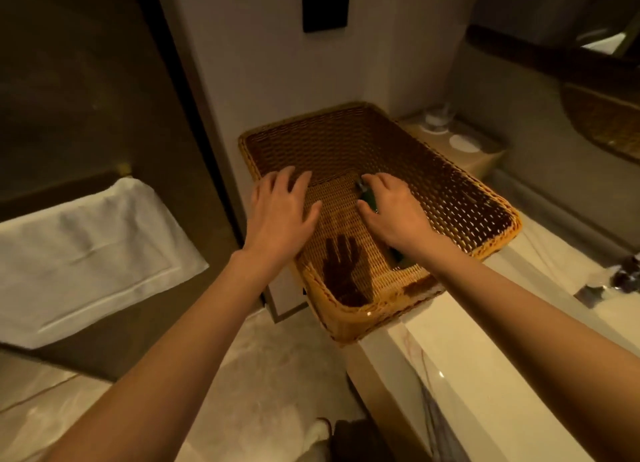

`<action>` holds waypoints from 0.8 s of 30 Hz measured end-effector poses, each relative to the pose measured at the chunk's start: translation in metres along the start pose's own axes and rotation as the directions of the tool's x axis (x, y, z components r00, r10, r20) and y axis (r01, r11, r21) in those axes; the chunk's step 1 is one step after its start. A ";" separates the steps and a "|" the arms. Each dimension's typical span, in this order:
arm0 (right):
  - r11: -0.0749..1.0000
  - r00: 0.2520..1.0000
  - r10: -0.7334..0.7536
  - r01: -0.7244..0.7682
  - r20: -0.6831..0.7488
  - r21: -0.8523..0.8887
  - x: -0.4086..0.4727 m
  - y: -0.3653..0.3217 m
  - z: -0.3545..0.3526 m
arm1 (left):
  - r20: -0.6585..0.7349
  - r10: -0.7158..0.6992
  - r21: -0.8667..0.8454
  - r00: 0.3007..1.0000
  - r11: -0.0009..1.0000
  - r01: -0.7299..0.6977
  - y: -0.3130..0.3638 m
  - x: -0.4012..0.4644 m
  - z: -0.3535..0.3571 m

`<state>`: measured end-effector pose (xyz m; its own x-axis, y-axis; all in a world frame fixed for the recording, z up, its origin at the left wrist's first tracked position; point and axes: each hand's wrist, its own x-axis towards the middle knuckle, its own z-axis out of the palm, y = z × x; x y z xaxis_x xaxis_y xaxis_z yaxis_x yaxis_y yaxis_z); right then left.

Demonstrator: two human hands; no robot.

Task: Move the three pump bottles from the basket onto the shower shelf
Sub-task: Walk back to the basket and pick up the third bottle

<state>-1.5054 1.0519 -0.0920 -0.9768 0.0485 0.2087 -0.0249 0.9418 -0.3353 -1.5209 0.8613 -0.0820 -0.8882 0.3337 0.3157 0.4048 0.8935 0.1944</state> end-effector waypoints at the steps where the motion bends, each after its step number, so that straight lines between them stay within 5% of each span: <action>1: 1.000 0.999 0.021 -0.020 0.042 -0.013 0.013 0.005 0.007 | 0.008 0.003 -0.004 1.000 1.000 -0.003 -0.002 0.010 0.004; 10: 0.954 0.891 0.299 -0.273 0.342 -0.121 0.099 0.045 0.073 | 0.105 0.038 0.060 0.994 0.997 -0.045 -0.028 0.067 0.040; 18: 0.824 0.738 0.564 -0.530 0.371 -0.198 0.110 0.071 0.102 | 0.112 0.048 0.012 0.993 0.999 -0.049 -0.033 0.083 0.055; 24: 0.853 0.811 0.501 -0.521 0.301 -0.015 0.111 0.074 0.094 | 0.086 0.044 -0.001 0.995 0.999 -0.044 -0.035 0.083 0.058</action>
<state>-1.6360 1.0961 -0.1798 -0.8692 0.4109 -0.2752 0.4910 0.7835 -0.3808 -1.6220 0.8751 -0.1169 -0.8849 0.3973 0.2431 0.4438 0.8775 0.1815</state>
